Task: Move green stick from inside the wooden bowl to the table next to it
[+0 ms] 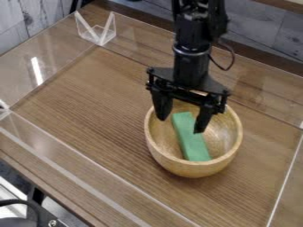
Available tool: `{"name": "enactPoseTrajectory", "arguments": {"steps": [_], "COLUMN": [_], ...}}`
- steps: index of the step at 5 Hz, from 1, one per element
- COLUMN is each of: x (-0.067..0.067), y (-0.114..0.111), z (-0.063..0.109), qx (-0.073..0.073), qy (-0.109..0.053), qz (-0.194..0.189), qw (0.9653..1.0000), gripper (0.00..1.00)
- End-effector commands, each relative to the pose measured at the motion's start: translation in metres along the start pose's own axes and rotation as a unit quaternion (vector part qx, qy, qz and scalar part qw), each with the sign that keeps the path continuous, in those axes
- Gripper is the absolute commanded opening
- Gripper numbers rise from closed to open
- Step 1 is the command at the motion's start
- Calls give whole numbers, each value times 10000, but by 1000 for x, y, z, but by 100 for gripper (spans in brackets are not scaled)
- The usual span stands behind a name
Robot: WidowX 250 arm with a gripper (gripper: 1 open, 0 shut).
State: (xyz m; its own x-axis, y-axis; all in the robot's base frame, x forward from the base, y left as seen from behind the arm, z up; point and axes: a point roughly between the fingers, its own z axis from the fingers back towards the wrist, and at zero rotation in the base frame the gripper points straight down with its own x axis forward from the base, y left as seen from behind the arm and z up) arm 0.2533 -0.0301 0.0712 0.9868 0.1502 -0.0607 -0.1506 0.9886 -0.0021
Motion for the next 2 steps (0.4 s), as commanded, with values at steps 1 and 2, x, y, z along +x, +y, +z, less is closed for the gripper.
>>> {"name": "enactPoseTrajectory", "arguments": {"steps": [1, 2], "x": [6, 8], "y": [-4, -4], "z": [4, -2], "qx": [-56, -46], "qy": [-280, -317], "qz": [-3, 2], "qw": [9996, 9995], "gripper": [100, 100]}}
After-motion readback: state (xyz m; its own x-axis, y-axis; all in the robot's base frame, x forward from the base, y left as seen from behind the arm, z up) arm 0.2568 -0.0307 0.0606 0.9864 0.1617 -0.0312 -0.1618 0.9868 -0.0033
